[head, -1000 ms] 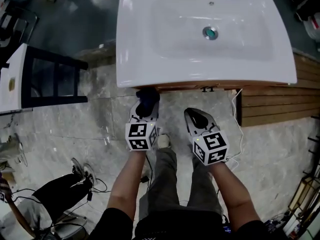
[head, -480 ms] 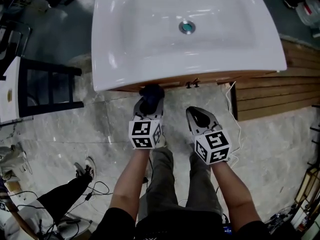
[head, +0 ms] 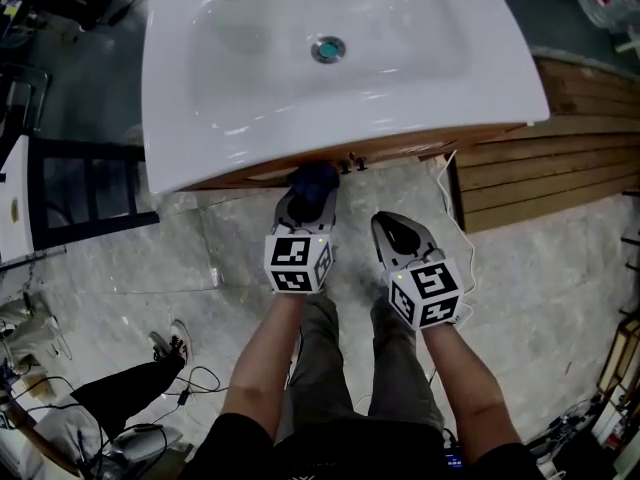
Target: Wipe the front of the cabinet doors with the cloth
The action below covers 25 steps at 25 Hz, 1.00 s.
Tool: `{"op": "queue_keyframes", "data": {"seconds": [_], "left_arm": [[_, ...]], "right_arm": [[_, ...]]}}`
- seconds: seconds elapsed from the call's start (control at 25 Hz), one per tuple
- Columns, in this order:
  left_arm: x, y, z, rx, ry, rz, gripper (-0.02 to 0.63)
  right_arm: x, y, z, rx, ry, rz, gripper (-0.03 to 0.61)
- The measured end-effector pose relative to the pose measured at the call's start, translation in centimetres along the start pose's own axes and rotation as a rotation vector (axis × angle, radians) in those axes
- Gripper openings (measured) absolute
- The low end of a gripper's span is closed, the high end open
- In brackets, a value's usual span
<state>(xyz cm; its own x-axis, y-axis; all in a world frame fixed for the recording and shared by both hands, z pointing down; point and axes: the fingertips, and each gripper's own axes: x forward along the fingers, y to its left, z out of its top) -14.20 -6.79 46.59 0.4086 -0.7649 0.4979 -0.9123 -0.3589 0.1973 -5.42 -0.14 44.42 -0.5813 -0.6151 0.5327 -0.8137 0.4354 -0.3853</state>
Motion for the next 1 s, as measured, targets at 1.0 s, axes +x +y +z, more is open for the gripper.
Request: {"op": "queue_keyframes", "data": {"seconds": [1.0], "left_arm": [[-5.6, 6.7, -3.9, -0.057, 0.022, 0.099, 0.132]], "right_arm": [[5.7, 6.2, -0.3, -0.044, 0.023, 0.082, 0.043]]}}
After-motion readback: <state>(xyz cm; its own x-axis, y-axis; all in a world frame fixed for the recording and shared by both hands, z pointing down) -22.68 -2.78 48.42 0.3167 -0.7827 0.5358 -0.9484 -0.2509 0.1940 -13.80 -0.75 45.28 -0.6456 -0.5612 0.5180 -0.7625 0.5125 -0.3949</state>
